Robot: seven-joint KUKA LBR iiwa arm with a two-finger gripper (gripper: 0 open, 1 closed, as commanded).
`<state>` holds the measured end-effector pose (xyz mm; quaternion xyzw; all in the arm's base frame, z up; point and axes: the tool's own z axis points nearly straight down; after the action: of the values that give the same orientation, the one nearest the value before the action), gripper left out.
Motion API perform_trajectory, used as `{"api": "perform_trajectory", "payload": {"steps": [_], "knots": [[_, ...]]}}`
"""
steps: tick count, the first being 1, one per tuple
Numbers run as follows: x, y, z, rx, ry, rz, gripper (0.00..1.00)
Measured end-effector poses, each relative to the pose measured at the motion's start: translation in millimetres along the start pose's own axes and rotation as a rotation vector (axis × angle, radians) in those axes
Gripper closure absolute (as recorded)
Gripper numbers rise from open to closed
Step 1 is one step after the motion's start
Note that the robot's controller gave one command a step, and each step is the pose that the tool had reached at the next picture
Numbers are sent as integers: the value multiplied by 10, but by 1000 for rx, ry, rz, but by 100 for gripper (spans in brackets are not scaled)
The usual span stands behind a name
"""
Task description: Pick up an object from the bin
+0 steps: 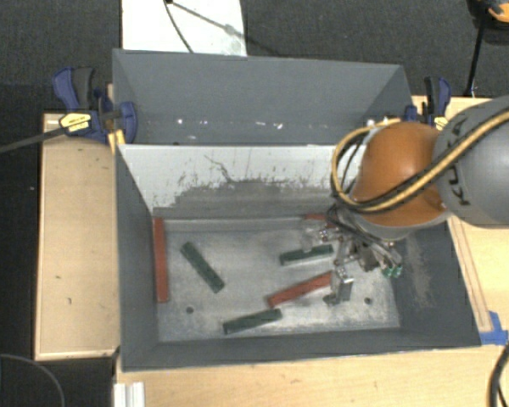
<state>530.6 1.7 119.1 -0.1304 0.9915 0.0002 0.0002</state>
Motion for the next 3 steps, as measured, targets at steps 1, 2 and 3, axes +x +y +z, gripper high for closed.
{"api": "perform_trajectory", "payload": {"steps": [1, 2, 3], "knots": [[-224, -22, 410, 1, -5, -52, 0], [185, 180, 487, -1, 0, -105, 100], [185, 180, 487, -1, 0, -106, 100]]}}
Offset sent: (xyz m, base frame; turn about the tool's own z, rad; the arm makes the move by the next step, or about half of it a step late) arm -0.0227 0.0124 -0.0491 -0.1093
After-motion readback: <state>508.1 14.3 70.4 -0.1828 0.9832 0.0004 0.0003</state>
